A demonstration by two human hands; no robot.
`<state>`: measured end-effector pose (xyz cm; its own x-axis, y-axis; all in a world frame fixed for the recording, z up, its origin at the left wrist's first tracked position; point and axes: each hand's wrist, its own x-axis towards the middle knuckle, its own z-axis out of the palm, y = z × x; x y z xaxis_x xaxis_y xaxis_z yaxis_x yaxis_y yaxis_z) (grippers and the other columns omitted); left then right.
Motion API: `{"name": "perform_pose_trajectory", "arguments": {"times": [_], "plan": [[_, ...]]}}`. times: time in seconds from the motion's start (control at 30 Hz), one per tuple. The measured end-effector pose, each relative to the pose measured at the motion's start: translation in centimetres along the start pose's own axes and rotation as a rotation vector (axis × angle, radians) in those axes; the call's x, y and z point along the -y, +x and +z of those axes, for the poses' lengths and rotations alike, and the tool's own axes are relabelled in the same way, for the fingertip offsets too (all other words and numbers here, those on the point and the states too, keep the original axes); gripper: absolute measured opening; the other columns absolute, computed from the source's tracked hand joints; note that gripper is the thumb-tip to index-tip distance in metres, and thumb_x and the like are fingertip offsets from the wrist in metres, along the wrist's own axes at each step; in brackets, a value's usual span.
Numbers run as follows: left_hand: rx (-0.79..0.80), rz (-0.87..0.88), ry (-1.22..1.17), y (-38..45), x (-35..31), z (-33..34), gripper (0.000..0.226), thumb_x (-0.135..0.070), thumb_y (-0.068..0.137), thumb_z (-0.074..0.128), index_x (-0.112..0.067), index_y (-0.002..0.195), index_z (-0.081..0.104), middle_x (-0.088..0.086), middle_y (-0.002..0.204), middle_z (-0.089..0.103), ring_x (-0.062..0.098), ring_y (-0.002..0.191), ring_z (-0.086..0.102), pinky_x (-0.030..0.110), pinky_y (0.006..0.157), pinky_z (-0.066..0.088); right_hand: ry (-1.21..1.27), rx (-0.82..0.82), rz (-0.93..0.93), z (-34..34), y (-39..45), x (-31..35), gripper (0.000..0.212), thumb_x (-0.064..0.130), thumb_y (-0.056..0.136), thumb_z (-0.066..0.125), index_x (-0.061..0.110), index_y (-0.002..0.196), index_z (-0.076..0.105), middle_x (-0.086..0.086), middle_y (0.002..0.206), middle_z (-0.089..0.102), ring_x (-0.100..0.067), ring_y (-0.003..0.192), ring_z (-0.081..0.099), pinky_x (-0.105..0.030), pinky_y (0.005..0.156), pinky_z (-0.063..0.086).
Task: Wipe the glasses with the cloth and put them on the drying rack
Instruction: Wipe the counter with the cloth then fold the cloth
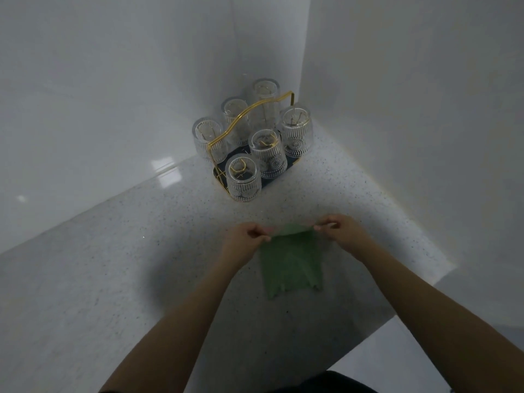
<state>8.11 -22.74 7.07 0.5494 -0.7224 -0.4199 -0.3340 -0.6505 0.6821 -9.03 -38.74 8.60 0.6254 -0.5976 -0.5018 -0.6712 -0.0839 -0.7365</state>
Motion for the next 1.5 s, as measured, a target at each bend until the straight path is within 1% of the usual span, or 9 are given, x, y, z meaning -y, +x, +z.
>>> {"name": "perform_pose_trajectory", "arguments": {"times": [0.1, 0.23, 0.47, 0.6, 0.73, 0.83, 1.1, 1.37, 1.5], "plan": [[0.043, 0.048, 0.017, -1.9, 0.8, 0.5, 0.008, -0.019, 0.087, 0.071, -0.011, 0.087, 0.071, -0.014, 0.080, 0.057, -0.003, 0.076, 0.051, 0.010, 0.069, 0.040, -0.080, 0.098, -0.013, -0.1, -1.0, -1.2, 0.007, 0.023, 0.087, 0.063, 0.022, 0.091, 0.068, -0.007, 0.097, 0.066, -0.031, 0.091, 0.060, -0.043, 0.091, 0.047], [0.087, 0.069, 0.050, -3.7, 2.3, 1.5, 0.012, -0.020, 0.086, 0.072, -0.008, 0.088, 0.074, -0.014, 0.078, 0.056, -0.005, 0.075, 0.048, 0.016, 0.073, 0.042, -0.245, 0.215, -0.064, 0.3, -2.1, -3.5, 0.011, 0.025, 0.086, 0.064, 0.022, 0.094, 0.069, 0.020, 0.088, 0.052, -0.003, 0.085, 0.051, -0.028, 0.091, 0.038], [0.132, 0.066, 0.025, -5.1, 3.4, 3.2, 0.011, -0.019, 0.085, 0.073, -0.012, 0.091, 0.077, -0.012, 0.077, 0.062, -0.011, 0.071, 0.052, 0.003, 0.066, 0.040, -0.324, 0.241, -0.060, 1.3, -2.9, -6.0, 0.019, 0.031, 0.084, 0.064, 0.024, 0.100, 0.071, 0.000, 0.106, 0.052, -0.017, 0.099, 0.050, -0.025, 0.086, 0.035], [0.155, 0.072, 0.065, -5.3, 3.9, 3.5, 0.011, -0.024, 0.083, 0.075, -0.017, 0.091, 0.079, -0.015, 0.079, 0.061, -0.006, 0.072, 0.054, 0.016, 0.075, 0.046, -0.311, 0.243, -0.073, 1.3, -3.1, -6.5, 0.015, 0.031, 0.082, 0.067, 0.025, 0.095, 0.072, 0.000, 0.111, 0.050, -0.015, 0.100, 0.048, -0.024, 0.090, 0.035], [0.221, 0.067, 0.119, -5.4, 4.0, 3.5, 0.014, -0.027, 0.085, 0.074, -0.019, 0.095, 0.079, -0.011, 0.084, 0.070, -0.010, 0.068, 0.054, 0.003, 0.064, 0.036, -0.388, 0.285, -0.074, 1.3, -3.1, -6.9, 0.018, 0.037, 0.080, 0.067, 0.025, 0.091, 0.073, 0.004, 0.106, 0.045, -0.011, 0.098, 0.044, -0.022, 0.088, 0.036], [0.182, 0.038, 0.089, -5.0, 3.6, 3.5, 0.015, -0.027, 0.087, 0.071, -0.015, 0.094, 0.079, -0.003, 0.089, 0.072, 0.003, 0.071, 0.059, 0.013, 0.066, 0.042, -0.397, 0.234, -0.070, 1.8, -2.7, -6.7, 0.025, 0.043, 0.081, 0.064, 0.023, 0.093, 0.073, 0.002, 0.104, 0.047, -0.013, 0.096, 0.044, -0.020, 0.078, 0.034], [-0.090, -0.054, 0.164, -1.7, 2.8, 3.9, 0.041, -0.033, 0.089, 0.068, -0.016, 0.126, 0.059, 0.008, 0.130, 0.051, 0.025, 0.119, 0.050, 0.037, 0.102, 0.043, -0.318, -0.069, -0.088, 3.2, 0.0, -5.0, 0.049, 0.032, 0.081, 0.069, 0.019, 0.127, 0.055, -0.011, 0.116, 0.046, -0.025, 0.107, 0.047, -0.030, 0.094, 0.038], [0.032, -0.162, 0.081, -0.9, 2.4, 3.4, 0.034, -0.031, 0.083, 0.074, -0.020, 0.071, 0.045, -0.001, 0.078, 0.050, 0.015, 0.072, 0.046, 0.025, 0.061, 0.035, -0.249, -0.076, -0.026, 3.3, 0.7, -3.8, 0.024, 0.025, 0.080, 0.070, 0.010, 0.081, 0.051, 0.002, 0.078, 0.047, -0.018, 0.080, 0.044, -0.023, 0.061, 0.032], [0.089, -0.243, -0.266, -1.6, 2.1, 2.5, 0.025, -0.024, 0.084, 0.075, -0.016, 0.078, 0.052, 0.003, 0.079, 0.059, 0.017, 0.074, 0.056, 0.032, 0.069, 0.048, 0.039, 0.002, 0.036, 2.9, -0.4, -2.5, 0.021, 0.022, 0.079, 0.071, 0.009, 0.081, 0.055, -0.006, 0.079, 0.058, -0.020, 0.075, 0.055, -0.027, 0.065, 0.045]]}}
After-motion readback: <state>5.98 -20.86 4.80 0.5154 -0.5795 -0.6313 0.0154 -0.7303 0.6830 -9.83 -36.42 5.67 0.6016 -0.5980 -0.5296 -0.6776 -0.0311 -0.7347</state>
